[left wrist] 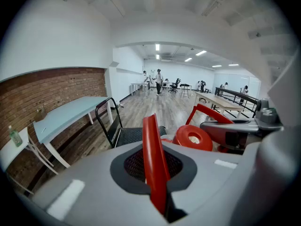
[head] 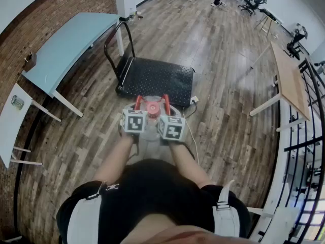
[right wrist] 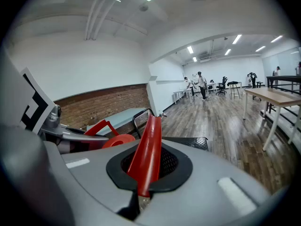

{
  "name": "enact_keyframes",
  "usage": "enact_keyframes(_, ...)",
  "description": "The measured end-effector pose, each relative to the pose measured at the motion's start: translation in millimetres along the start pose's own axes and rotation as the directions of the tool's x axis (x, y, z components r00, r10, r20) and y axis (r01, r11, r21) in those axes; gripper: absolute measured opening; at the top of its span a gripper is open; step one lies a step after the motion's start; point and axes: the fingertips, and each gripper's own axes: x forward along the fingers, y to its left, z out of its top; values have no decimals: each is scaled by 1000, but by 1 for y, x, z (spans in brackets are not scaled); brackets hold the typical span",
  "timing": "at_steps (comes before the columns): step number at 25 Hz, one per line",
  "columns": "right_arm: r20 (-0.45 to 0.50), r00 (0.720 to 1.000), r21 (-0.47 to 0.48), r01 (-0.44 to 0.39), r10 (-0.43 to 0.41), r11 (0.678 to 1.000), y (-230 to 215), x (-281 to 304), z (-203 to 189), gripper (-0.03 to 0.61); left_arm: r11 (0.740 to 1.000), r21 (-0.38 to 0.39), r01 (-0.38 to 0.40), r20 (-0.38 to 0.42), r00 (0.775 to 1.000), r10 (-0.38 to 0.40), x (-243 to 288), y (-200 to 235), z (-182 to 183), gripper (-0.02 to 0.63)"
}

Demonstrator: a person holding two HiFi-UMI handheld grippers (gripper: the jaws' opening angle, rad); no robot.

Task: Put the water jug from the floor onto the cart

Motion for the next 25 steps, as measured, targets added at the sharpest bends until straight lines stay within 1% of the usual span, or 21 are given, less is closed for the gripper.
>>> enact_keyframes(3,-5,1000,3,-6,6,1000,0,0,-1,12,1000,-16,9,6,1000,-9,0,1,2,6)
enact_keyframes(7,-25,999,-1,-29,29,1000,6,3,-7,12,1000,-17,15,2,1000,-15,0,3,1,9)
enact_keyframes(12,-32,999,38,-9,10,999,-1,2,-16,14,999,-17,39,-4,999,-39,3,-1,-3,11)
enact_keyframes(19,-19,1000,34,-11,12,999,8,-3,-8,14,998,-31,53,1,999,-53,-5,1,0,12)
enact_keyframes(25,-29,999,27,-18,19,999,22,-1,-10,14,998,-33,62,4,998,-62,-10,12,-4,14)
